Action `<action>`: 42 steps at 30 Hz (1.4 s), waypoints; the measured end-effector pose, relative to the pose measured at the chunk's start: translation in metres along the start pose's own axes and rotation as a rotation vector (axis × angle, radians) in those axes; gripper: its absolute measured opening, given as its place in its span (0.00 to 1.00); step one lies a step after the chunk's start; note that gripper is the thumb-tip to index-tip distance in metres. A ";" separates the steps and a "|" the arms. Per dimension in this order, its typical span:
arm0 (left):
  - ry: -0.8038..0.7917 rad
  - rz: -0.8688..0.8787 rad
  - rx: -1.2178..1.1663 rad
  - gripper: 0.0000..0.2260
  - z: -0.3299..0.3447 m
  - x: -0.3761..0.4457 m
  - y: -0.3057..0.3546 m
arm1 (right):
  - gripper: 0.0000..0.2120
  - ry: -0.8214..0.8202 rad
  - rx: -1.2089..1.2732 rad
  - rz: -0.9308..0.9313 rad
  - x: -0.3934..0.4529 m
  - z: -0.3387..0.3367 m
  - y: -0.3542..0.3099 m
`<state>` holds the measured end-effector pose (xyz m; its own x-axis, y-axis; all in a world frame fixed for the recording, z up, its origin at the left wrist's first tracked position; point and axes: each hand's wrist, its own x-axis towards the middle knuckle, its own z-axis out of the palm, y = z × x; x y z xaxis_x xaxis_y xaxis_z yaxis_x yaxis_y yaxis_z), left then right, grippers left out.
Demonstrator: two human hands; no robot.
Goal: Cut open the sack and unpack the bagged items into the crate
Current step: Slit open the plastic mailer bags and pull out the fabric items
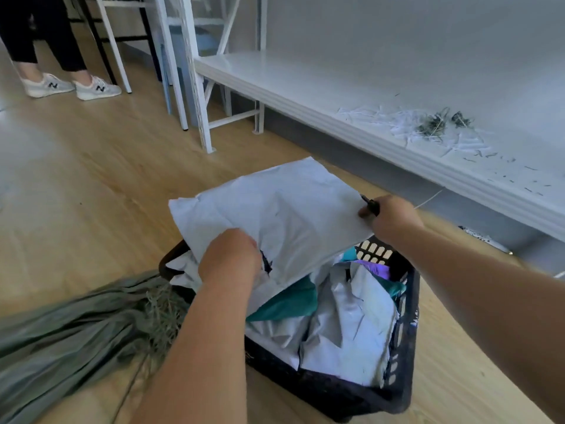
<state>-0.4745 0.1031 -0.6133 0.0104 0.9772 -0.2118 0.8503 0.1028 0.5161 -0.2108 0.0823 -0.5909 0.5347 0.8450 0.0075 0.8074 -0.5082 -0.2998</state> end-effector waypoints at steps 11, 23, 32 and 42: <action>-0.320 0.330 0.224 0.33 0.024 0.014 -0.001 | 0.30 -0.346 -0.234 -0.264 0.012 0.032 -0.096; -0.076 0.339 0.269 0.25 0.022 0.017 0.026 | 0.28 -0.336 -0.098 -0.313 0.020 0.032 -0.068; -0.033 0.525 0.339 0.27 0.057 -0.023 0.099 | 0.16 -0.025 -0.037 -0.035 0.056 0.001 0.015; -0.079 0.678 0.527 0.29 0.118 -0.027 0.215 | 0.14 -0.333 0.134 -0.001 0.127 0.014 0.123</action>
<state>-0.2300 0.0772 -0.5950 0.6237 0.7790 -0.0644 0.7806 -0.6164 0.1038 -0.0470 0.1295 -0.6404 0.4057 0.8643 -0.2972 0.7559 -0.5001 -0.4225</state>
